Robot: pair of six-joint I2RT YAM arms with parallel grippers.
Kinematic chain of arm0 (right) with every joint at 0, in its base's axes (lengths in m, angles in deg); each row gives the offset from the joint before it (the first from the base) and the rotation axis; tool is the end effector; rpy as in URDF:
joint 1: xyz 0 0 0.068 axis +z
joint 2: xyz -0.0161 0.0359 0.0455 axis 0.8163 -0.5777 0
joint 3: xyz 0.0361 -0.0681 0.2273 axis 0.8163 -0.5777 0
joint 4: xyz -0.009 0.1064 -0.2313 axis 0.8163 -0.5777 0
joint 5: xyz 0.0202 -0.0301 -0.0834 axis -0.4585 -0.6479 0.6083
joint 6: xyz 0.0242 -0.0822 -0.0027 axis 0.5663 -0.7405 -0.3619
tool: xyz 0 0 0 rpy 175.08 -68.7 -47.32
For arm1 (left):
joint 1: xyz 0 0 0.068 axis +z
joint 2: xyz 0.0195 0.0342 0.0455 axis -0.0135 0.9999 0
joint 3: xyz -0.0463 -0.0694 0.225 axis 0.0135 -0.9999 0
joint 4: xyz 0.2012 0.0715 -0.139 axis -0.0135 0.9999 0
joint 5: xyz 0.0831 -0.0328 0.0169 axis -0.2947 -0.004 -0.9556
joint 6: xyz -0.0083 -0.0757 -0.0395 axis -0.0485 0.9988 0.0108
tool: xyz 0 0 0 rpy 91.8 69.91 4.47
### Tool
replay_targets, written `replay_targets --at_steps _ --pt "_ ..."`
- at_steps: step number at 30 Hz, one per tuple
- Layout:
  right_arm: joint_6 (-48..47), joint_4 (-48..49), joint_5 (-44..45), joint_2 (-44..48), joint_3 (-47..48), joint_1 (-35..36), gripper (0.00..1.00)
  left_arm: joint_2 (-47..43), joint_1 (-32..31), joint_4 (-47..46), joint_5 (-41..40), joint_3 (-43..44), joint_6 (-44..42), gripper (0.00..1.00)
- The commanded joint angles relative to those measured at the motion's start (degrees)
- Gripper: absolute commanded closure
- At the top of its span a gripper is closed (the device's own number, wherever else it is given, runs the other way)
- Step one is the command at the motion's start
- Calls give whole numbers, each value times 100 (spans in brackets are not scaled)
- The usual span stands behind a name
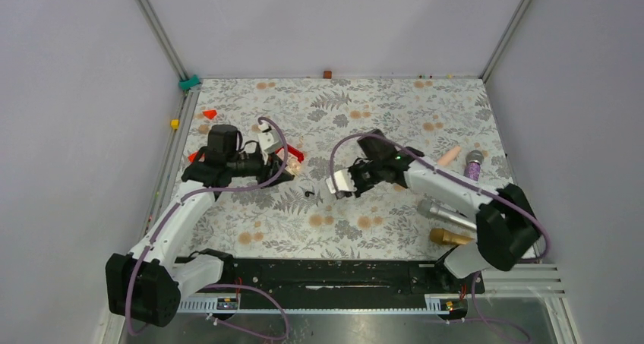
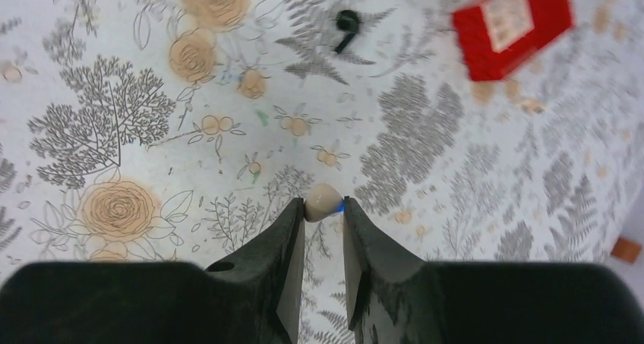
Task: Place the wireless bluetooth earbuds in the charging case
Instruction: Pick up the earbud from the center of the board.
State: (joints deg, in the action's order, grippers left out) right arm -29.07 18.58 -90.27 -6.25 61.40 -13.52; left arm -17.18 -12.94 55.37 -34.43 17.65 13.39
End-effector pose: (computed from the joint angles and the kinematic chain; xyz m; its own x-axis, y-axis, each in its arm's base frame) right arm 0.2255 0.2436 0.1643 0.6754 -0.5717 -0.4658 -0.7317 -0.4406 -0.5201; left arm 0.2295 -0.1116 0.2431 -0.2449 0.2987 -0.9224 0.9248 0.3577 -0.1297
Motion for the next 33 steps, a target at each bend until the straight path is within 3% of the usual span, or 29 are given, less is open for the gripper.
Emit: replay_targets --at_steps 1,8,11,16,17,19,33 --pt "1547 49 -1561 803 76 -620 84 271 -312 -180 -294 460 -340 100" --pt "4307 1787 -3770 1572 -446 -1824 83 1193 -978 -216 -344 1292 -170 100" --pt "6451 4204 -4401 1700 -864 -2184 83 1555 -1371 -464 -227 1501 45 100" --pt "11154 10287 -4265 1150 -1934 -2421 82 1995 -1662 -996 591 1750 919 100" --pt "11881 10912 -4220 948 -1888 -2444 82 2077 -1692 -1109 719 1792 1153 100" --pt "12399 11017 -4104 751 -1788 -2449 82 2138 -1746 -1564 871 1706 1666 100" --pt "12407 11022 -3068 1008 -2322 -2449 80 2058 -1783 -5014 1049 550 4549 100"
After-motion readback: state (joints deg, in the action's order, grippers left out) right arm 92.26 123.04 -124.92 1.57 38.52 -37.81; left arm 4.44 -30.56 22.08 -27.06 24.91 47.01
